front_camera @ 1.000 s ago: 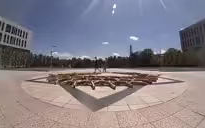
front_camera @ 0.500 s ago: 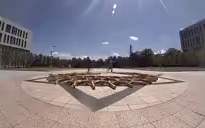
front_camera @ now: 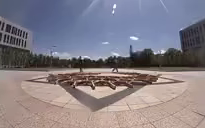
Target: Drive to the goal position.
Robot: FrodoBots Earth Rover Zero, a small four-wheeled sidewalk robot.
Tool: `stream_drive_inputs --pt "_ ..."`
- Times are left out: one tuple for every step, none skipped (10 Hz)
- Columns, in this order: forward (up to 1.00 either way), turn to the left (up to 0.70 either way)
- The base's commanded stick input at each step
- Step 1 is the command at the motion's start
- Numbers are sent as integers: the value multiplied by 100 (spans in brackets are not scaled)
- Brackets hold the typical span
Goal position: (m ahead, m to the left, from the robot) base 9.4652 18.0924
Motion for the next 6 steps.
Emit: stream_drive_inputs --pt "6 0" --pt "6 0" --pt "7 0" --pt "6 0" --pt "7 0" --pt "6 0"
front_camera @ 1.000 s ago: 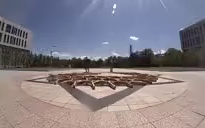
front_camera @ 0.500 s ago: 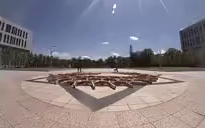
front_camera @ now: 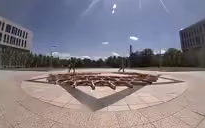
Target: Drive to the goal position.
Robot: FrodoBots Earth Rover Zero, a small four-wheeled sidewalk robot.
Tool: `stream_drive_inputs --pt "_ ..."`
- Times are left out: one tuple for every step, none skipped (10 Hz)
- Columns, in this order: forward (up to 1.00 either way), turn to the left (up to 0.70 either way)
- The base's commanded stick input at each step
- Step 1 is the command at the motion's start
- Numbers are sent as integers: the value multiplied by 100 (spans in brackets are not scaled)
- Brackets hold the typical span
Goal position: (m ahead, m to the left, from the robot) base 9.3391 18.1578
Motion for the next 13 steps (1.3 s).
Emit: stream_drive_inputs --pt "6 0" --pt "6 0" --pt "6 0" --pt "7 0" --pt "6 0" --pt "6 0" --pt "6 0" --pt "7 0" --pt "7 0" --pt "6 0" --pt "6 0" --pt "6 0" --pt "7 0"
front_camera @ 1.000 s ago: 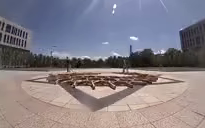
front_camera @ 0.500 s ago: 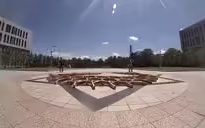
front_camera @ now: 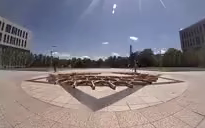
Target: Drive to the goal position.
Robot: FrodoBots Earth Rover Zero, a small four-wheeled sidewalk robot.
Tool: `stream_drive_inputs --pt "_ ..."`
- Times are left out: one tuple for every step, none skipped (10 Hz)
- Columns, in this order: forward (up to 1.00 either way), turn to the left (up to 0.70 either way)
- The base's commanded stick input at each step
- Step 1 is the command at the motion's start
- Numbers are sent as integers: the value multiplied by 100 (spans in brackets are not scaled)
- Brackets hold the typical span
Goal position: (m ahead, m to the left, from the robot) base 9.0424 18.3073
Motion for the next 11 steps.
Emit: stream_drive_inputs --pt "6 0" --pt "6 0" --pt "7 0" --pt "7 0" --pt "7 0" --pt "6 0" --pt "7 0" --pt "6 0" --pt "6 0" --pt "6 0" --pt "6 0"
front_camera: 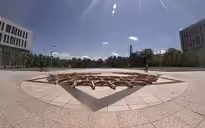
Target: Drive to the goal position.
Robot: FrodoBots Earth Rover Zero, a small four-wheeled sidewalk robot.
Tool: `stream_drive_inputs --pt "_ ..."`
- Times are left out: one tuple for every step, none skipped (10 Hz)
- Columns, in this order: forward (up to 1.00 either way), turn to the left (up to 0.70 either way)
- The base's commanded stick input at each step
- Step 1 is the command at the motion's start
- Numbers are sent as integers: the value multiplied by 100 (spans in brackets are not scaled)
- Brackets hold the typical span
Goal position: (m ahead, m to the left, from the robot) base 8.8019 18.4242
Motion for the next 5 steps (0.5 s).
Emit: stream_drive_inputs --pt "6 0" --pt "6 0" --pt "6 0" --pt "6 0" --pt "6 0"
